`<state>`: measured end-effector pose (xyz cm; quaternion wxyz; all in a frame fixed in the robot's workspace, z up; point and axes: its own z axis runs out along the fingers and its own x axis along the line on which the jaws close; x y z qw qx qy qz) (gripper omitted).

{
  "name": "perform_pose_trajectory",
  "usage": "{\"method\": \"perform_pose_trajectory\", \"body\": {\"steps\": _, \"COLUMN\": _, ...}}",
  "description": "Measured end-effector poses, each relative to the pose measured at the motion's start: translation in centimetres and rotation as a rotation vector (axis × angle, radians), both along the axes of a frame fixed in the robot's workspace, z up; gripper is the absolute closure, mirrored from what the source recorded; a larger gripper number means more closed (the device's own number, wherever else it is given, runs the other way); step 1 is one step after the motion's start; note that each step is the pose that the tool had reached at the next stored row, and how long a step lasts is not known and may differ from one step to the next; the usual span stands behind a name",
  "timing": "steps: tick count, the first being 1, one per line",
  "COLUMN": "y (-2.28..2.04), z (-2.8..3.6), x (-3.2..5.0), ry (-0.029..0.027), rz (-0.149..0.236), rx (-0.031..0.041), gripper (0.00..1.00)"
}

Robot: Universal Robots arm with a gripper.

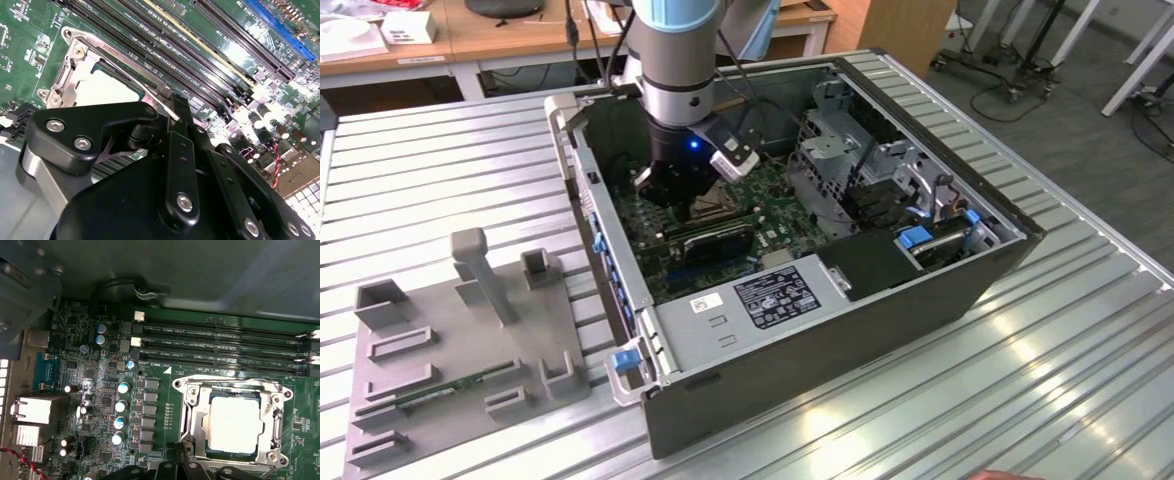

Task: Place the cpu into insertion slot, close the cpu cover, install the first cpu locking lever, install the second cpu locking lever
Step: 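Install the second cpu locking lever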

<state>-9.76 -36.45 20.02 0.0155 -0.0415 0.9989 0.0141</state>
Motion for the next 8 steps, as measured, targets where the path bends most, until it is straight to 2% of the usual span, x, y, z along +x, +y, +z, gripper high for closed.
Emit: {"method": "perform_pose_trajectory", "body": {"steps": 8, "y": 0.13, "z": 1.26, "x": 0.00, "ry": -0.0001, "rz": 0.000, "rx": 0.0002, "gripper": 0.89}}
